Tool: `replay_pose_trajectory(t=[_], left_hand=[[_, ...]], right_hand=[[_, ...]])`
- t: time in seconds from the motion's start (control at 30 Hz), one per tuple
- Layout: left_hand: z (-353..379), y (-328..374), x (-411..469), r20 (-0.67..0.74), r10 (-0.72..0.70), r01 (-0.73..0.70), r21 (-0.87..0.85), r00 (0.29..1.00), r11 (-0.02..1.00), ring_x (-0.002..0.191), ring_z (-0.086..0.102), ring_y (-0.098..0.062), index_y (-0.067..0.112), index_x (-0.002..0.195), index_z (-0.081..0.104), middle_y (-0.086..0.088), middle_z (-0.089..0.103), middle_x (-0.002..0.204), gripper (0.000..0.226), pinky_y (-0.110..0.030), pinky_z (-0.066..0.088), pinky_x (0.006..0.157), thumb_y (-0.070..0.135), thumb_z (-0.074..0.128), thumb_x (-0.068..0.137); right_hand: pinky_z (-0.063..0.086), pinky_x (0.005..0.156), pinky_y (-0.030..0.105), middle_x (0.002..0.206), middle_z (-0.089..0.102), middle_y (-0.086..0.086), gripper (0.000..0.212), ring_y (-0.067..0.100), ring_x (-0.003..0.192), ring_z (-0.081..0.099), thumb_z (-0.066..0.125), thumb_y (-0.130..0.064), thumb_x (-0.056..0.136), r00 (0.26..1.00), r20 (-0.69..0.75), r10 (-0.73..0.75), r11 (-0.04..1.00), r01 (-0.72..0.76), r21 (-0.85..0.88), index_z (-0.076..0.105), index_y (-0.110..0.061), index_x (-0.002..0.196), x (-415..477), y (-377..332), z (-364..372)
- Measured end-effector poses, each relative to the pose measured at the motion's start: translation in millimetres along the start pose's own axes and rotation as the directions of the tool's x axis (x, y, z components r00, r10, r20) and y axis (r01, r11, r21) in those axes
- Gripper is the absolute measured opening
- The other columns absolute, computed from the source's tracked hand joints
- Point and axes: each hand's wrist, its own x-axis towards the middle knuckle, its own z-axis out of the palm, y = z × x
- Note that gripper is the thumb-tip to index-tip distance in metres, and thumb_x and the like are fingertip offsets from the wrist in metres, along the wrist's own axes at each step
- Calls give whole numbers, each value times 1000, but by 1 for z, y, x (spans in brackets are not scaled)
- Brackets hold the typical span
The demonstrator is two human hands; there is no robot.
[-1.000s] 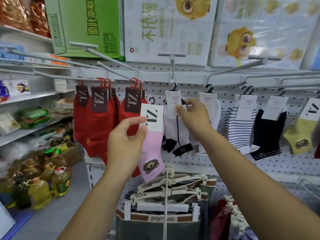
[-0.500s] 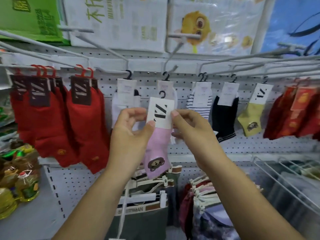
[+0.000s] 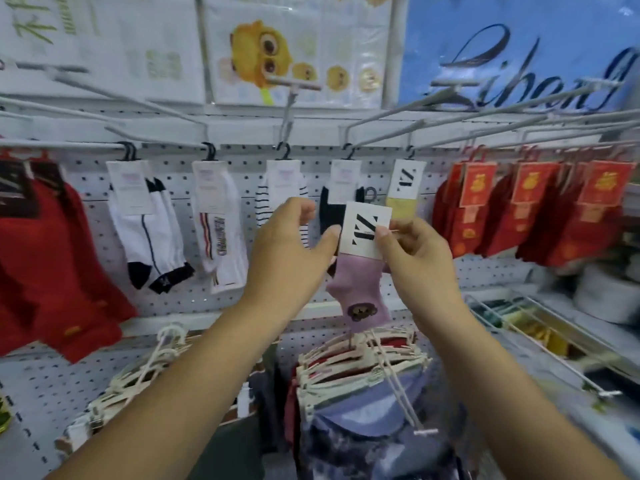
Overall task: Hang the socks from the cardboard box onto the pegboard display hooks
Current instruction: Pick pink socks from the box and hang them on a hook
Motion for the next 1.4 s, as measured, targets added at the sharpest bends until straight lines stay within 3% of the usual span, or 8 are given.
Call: replay_pose_trajectory(t=[0.23, 0.37, 0.47, 0.73, 0.87, 0.97, 1.13, 1.4], left_hand=[[49, 54, 37, -48, 148, -143, 99, 988, 985, 139, 43, -15, 19, 152, 38, 1, 47, 152, 64, -21, 31, 105, 36, 65, 96], [64, 67, 57, -69, 126, -120, 88, 990, 989, 139, 44, -18, 17, 148, 42, 0, 49, 151, 59, -29, 36, 110, 35, 65, 96], [69, 66, 60, -77, 148, -139, 110, 986, 984, 135, 48, -16, 17, 144, 46, 0, 53, 146, 54, -20, 33, 100, 33, 65, 97], [67, 51, 58, -1, 184, -181, 181, 983, 967, 137, 48, -14, 23, 145, 38, 6, 47, 151, 58, -28, 40, 101, 26, 67, 94], [65, 51, 57, 48, 175, -181, 228, 983, 957, 139, 47, -18, 23, 148, 33, 7, 41, 155, 63, -35, 42, 106, 27, 66, 94], [63, 53, 57, 68, 151, -163, 240, 986, 957, 140, 46, -18, 25, 149, 30, 8, 39, 156, 65, -38, 42, 109, 28, 66, 95], [61, 58, 54, 95, 107, -126, 221, 990, 967, 140, 44, -18, 26, 151, 27, 7, 36, 156, 69, -41, 42, 110, 27, 67, 94], [48, 61, 14, 128, 46, -66, 149, 991, 987, 149, 29, -12, 30, 159, 22, 7, 30, 164, 79, -34, 28, 121, 36, 67, 95]], right_hand=[[58, 71, 44, 89, 73, 5, 12, 28, 77, 67, 61, -30, 100, 996, -92, -9, 999, 5, -41, 62, -22, 109, 51, 16, -57], [46, 65, 31, 80, 64, -2, 18, 15, 71, 58, 60, -27, 100, 994, -99, -54, 997, 48, -58, 59, -18, 116, 90, 20, -70], [44, 68, 30, 76, 60, -6, 10, 12, 72, 57, 60, -24, 100, 990, -101, -95, 990, 84, -113, 56, -22, 109, 119, 24, -73], [43, 63, 19, 90, 62, -7, 11, 4, 80, 58, 62, -18, 99, 991, 21, -134, 984, 135, -119, 58, -21, 109, 156, 25, -71], [48, 61, 25, 89, 66, -1, 16, 11, 77, 63, 62, -20, 99, 993, 72, -91, 983, 101, -155, 63, -17, 115, 163, 32, -72], [62, 75, 45, 88, 70, 5, 19, 22, 79, 69, 62, -20, 98, 994, 102, -37, 983, 55, -173, 65, -18, 116, 164, 36, -74], [60, 83, 52, 88, 73, 5, 22, 27, 86, 73, 62, -19, 96, 993, 116, 19, 975, 8, -221, 62, -17, 118, 154, 41, -83], [52, 84, 20, 112, 69, -9, 39, 4, 103, 65, 72, -37, 92, 964, 245, -106, 962, 161, -218, 62, -25, 128, 50, 22, -129]])
